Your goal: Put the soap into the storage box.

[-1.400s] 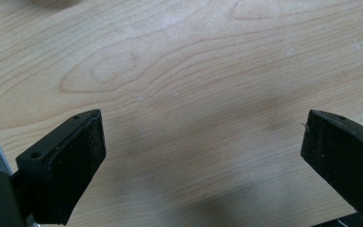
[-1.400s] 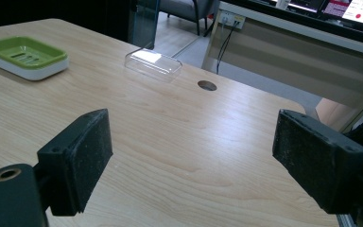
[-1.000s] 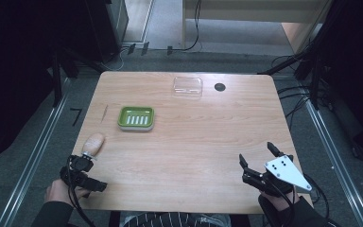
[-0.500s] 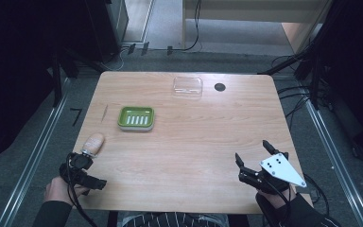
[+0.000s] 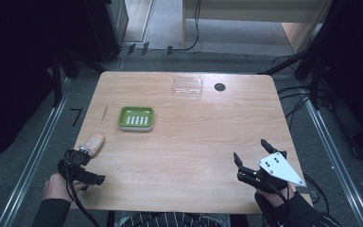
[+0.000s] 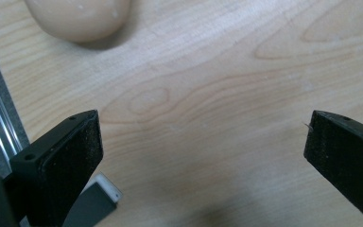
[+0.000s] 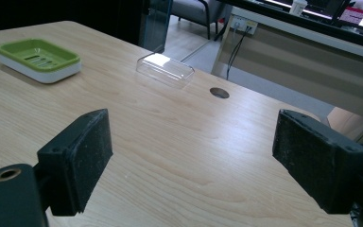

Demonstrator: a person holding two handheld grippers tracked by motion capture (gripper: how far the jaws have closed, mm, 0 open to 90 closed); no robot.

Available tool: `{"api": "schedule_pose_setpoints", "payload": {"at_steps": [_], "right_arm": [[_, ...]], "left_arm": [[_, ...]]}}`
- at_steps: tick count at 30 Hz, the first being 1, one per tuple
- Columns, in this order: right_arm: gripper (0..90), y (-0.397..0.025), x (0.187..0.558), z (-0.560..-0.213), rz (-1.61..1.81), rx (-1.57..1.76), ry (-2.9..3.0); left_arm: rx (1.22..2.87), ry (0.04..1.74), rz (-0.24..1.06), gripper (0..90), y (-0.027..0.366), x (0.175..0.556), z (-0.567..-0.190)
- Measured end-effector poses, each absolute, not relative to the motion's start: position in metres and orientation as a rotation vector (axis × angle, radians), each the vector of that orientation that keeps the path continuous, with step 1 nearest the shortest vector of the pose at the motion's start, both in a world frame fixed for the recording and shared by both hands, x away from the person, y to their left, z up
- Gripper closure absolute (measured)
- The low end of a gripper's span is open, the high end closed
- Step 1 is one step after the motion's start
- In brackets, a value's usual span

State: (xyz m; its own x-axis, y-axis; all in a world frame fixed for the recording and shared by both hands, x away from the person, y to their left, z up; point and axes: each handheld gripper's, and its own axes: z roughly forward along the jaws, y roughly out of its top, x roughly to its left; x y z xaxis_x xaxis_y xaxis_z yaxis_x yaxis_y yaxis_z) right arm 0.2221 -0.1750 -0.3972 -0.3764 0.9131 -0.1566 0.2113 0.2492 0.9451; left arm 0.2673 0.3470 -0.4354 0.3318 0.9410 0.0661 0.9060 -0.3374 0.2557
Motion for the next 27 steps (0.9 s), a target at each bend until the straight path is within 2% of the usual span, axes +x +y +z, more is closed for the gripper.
{"api": "schedule_pose_setpoints", "payload": {"at_steps": [8,27], "right_arm": [[13.4,-0.174,0.223,-0.398,1.162,1.033,1.772],[13.4,-0.175,0.221,-0.398,1.147,1.038,1.776]], "left_arm": [[2.363,1.710,0.290,0.0,0.355,0.278,-0.435],[2.348,1.721,0.310,0.0,0.363,0.310,-0.436]]}}
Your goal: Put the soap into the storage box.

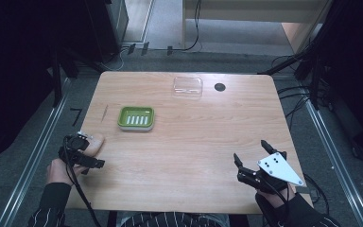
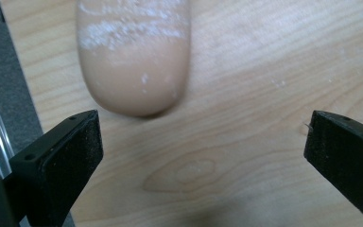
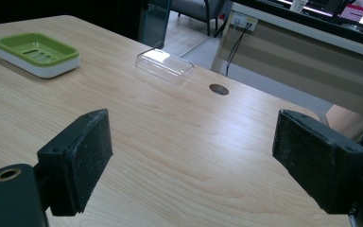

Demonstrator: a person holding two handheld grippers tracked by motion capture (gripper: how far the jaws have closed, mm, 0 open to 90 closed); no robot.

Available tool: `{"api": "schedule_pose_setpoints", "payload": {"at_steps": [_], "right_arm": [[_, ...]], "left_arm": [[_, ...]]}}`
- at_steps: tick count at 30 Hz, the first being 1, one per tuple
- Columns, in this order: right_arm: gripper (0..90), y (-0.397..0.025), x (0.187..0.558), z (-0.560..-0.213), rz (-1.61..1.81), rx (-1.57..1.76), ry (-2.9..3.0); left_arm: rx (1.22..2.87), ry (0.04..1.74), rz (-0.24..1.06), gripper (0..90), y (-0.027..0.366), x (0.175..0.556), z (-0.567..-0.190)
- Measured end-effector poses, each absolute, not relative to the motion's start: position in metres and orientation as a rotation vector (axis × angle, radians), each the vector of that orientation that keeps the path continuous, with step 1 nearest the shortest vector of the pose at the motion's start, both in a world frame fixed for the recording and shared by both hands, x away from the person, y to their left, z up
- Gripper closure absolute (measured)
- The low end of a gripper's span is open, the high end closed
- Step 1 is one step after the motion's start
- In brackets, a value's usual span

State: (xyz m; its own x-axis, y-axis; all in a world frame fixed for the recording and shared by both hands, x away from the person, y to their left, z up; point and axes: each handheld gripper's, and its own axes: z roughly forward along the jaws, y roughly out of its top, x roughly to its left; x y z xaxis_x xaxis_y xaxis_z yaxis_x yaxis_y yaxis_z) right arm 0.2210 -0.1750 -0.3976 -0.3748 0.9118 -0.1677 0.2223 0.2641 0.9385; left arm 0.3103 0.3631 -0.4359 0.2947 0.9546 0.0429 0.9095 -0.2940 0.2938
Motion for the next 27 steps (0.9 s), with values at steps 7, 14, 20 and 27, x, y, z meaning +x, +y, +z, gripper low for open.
{"api": "schedule_pose_setpoints", "payload": {"at_steps": [7,14,20,27], "right_arm": [[13.4,-0.176,0.220,-0.398,1.149,1.048,1.767],[13.4,-0.176,0.220,-0.398,1.148,1.049,1.767],[13.4,-0.175,0.221,-0.398,1.152,1.037,1.777],[13.4,-0.173,0.222,-0.398,1.159,1.033,1.780]], "left_arm": [[2.329,1.718,0.307,0.0,0.367,0.320,-0.435],[2.329,1.720,0.302,0.0,0.371,0.330,-0.436],[2.341,1.722,0.272,0.0,0.371,0.336,-0.438],[2.329,1.729,0.280,0.0,0.375,0.345,-0.435]]}}
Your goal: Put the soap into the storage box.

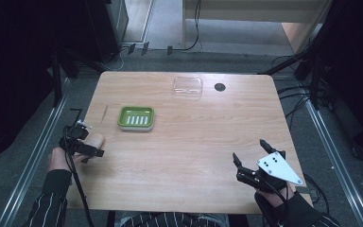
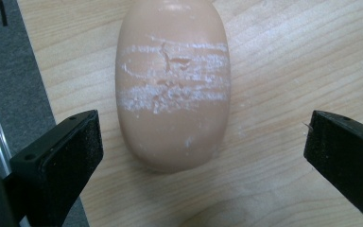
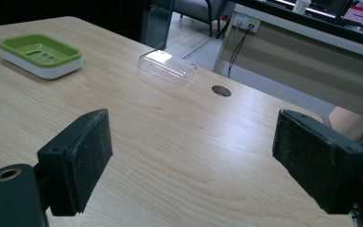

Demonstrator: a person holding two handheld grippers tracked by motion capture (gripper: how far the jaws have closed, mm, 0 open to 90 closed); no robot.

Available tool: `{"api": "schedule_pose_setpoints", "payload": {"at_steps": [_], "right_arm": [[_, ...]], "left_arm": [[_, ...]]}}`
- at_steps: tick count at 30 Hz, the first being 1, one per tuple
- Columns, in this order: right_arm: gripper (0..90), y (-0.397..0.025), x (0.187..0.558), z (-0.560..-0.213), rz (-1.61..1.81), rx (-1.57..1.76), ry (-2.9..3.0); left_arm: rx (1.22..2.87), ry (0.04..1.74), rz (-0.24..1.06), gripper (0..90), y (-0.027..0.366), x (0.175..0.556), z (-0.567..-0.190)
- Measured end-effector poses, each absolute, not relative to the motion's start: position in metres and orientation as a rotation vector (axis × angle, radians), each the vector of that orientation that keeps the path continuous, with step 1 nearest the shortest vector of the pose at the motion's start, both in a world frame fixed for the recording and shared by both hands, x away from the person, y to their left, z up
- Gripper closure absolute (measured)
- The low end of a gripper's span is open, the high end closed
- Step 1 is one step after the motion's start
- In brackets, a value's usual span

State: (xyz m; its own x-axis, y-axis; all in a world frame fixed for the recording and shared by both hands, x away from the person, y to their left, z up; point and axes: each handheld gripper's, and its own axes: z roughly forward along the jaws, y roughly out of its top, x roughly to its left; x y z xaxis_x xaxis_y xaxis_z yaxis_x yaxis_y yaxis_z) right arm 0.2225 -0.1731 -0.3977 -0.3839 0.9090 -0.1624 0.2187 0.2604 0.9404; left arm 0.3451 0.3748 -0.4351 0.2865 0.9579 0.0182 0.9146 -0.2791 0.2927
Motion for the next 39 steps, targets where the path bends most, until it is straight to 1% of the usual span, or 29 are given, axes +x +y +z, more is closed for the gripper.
{"api": "schedule_pose_setpoints", "payload": {"at_steps": [2,9,12,19,23,30,31,34,35,38,39], "right_arm": [[13.4,-0.173,0.223,-0.398,1.156,1.027,1.783],[13.4,-0.171,0.223,-0.397,1.157,1.022,1.790],[13.4,-0.171,0.223,-0.397,1.157,1.022,1.790],[13.4,-0.171,0.223,-0.398,1.155,1.019,1.792],[13.4,-0.171,0.223,-0.397,1.153,1.018,1.792],[13.4,-0.171,0.223,-0.397,1.152,1.022,1.792],[13.4,-0.171,0.223,-0.397,1.153,1.022,1.792],[13.4,-0.171,0.223,-0.397,1.152,1.023,1.791],[13.4,-0.171,0.223,-0.397,1.152,1.023,1.791],[13.4,-0.171,0.222,-0.397,1.152,1.023,1.791],[13.4,-0.171,0.223,-0.397,1.152,1.022,1.791]], "left_arm": [[2.335,1.731,0.288,0.0,0.375,0.348,-0.436],[2.334,1.732,0.251,0.0,0.377,0.356,-0.439],[2.326,1.732,0.267,0.0,0.377,0.360,-0.438],[2.345,1.743,0.260,0.0,0.378,0.370,-0.441],[2.370,1.760,0.208,0.0,0.379,0.375,-0.446],[2.378,1.779,0.202,0.0,0.377,0.385,-0.443],[2.384,1.779,0.220,0.1,0.376,0.386,-0.443],[2.395,1.785,0.200,6.4,0.374,0.388,-0.446],[2.397,1.791,0.197,6.8,0.374,0.388,-0.446],[2.393,1.804,0.199,13.4,0.374,0.388,-0.446],[2.393,1.804,0.197,14.4,0.374,0.388,-0.447]]}}
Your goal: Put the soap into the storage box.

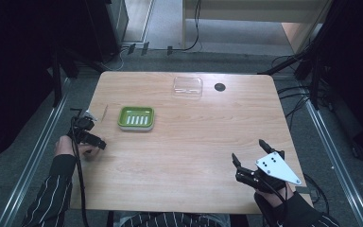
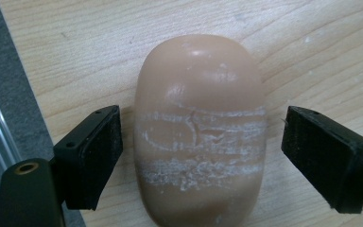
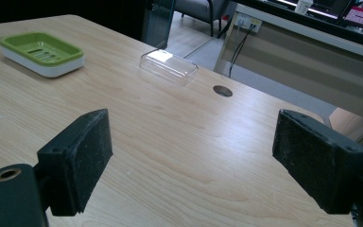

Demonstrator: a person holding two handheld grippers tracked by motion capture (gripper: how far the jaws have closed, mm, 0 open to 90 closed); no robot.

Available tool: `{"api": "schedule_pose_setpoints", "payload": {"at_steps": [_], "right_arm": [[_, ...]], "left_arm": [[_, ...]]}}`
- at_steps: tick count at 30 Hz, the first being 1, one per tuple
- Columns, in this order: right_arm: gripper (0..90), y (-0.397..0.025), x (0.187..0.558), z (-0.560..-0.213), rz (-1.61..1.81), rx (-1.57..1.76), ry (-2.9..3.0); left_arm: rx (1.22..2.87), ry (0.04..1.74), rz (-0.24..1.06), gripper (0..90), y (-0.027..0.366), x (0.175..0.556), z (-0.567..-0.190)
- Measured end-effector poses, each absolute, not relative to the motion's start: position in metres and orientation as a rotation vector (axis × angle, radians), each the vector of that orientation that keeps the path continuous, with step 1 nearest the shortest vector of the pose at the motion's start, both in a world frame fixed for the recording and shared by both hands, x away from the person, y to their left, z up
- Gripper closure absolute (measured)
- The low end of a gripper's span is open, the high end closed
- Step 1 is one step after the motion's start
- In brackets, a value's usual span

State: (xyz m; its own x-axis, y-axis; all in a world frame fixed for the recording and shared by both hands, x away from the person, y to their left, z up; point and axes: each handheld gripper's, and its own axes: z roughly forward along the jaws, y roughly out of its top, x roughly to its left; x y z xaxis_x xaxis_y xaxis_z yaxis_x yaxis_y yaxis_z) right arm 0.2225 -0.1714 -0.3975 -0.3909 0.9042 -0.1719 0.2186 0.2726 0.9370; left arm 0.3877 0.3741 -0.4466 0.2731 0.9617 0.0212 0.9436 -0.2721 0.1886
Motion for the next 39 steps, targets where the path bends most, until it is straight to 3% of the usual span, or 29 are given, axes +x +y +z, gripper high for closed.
{"api": "schedule_pose_setpoints", "payload": {"at_steps": [11,39], "right_arm": [[13.4,-0.171,0.222,-0.397,1.152,1.022,1.791],[13.4,-0.172,0.223,-0.397,1.157,1.026,1.786]], "left_arm": [[2.396,1.819,0.211,32.8,0.374,0.387,-0.446],[2.428,1.721,0.234,33.8,0.373,0.382,-0.435]]}}
